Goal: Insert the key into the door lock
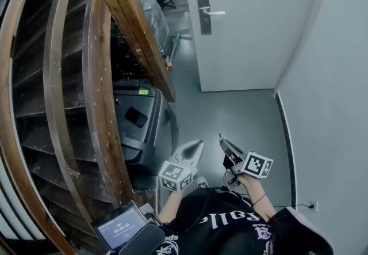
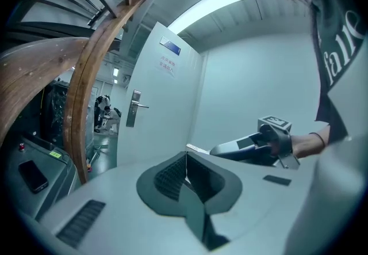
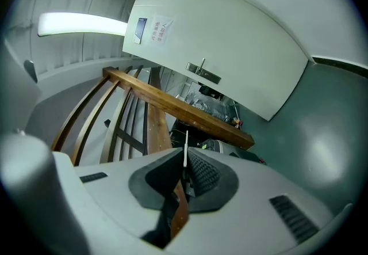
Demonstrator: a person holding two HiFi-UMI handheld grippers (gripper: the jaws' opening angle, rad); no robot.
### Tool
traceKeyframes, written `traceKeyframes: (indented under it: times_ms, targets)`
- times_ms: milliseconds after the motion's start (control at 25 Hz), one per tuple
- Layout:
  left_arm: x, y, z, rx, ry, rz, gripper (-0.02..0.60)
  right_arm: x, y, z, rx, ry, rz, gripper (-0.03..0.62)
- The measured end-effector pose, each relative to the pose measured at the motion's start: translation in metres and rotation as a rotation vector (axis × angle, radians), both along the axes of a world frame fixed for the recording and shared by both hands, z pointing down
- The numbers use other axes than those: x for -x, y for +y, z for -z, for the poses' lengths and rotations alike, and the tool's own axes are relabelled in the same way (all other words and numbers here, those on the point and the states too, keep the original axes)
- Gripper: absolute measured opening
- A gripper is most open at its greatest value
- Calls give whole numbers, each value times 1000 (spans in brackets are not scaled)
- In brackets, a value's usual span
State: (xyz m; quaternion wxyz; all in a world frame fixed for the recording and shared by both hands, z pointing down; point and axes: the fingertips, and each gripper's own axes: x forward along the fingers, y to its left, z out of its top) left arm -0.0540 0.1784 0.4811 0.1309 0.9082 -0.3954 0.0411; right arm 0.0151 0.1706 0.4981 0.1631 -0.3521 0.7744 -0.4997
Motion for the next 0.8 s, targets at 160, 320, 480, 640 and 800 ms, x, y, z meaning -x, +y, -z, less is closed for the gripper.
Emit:
traceKeyframes:
  times_ms: [160,320,480,640,800]
  targets:
    - [12,-5,-9,8,-18,-37,5,14,-10,-5,13,-3,-24,37]
    - [20,-5,-20,42,0,-49,5,22,-15,-15,50,34,-32,37]
    - [24,-17,-25,66,21,-42,5,24,-27,-13,56,28,-40,37]
    - [23,-37,-31,87,31,-43,5,20,-46,-14,60,22,-51,37]
    - [17,-73,-32,79,28,-39,5,12,-79,-16,62,15,-51,37]
